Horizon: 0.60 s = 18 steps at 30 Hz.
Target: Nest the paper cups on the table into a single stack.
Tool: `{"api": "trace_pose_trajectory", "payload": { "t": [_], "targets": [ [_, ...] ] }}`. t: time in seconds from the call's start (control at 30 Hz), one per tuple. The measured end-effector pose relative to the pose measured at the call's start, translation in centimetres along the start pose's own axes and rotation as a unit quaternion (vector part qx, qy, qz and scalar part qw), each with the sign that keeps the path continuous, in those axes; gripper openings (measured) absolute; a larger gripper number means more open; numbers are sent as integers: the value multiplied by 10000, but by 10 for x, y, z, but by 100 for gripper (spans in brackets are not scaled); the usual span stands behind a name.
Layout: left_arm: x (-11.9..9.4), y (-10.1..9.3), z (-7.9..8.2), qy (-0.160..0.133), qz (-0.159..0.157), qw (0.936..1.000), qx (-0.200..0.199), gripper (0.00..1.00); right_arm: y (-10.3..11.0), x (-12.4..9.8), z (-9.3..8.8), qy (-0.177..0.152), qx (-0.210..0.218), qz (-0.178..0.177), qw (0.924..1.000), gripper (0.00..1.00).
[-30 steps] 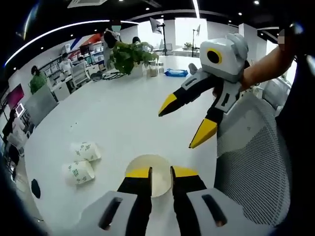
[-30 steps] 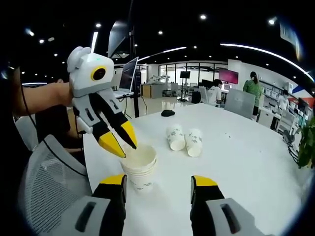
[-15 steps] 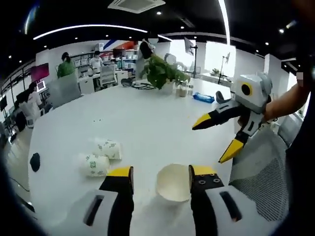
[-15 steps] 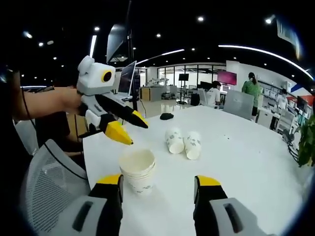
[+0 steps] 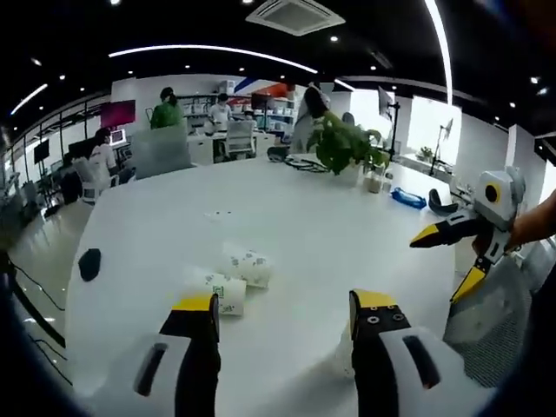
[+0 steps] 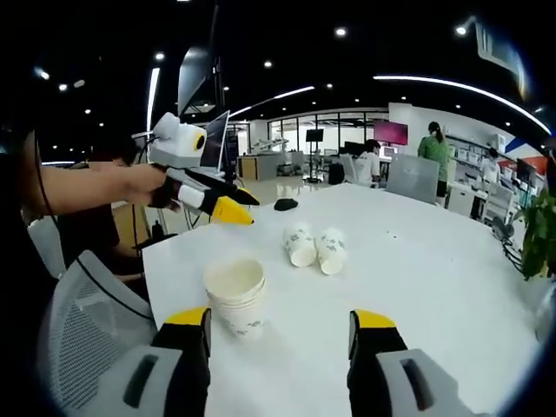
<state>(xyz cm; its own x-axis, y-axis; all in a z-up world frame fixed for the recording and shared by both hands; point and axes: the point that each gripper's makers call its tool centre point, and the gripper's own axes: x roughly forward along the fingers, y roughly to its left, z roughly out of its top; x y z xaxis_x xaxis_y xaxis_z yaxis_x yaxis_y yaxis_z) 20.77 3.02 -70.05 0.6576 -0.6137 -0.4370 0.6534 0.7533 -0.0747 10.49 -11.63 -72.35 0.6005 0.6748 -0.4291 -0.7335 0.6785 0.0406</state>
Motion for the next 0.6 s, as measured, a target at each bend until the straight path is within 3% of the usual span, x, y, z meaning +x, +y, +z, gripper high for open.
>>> {"api": "trace_pose_trajectory", "payload": {
  "t": [0.27, 0.6],
  "targets": [
    [17, 24, -5, 134, 181, 9990, 391, 67, -7, -4, 1, -34, 49, -121, 9999, 63],
    [48, 57, -18, 257, 295, 9981, 470, 73, -12, -8, -2, -3, 107, -180, 9998, 68]
  ]
}}
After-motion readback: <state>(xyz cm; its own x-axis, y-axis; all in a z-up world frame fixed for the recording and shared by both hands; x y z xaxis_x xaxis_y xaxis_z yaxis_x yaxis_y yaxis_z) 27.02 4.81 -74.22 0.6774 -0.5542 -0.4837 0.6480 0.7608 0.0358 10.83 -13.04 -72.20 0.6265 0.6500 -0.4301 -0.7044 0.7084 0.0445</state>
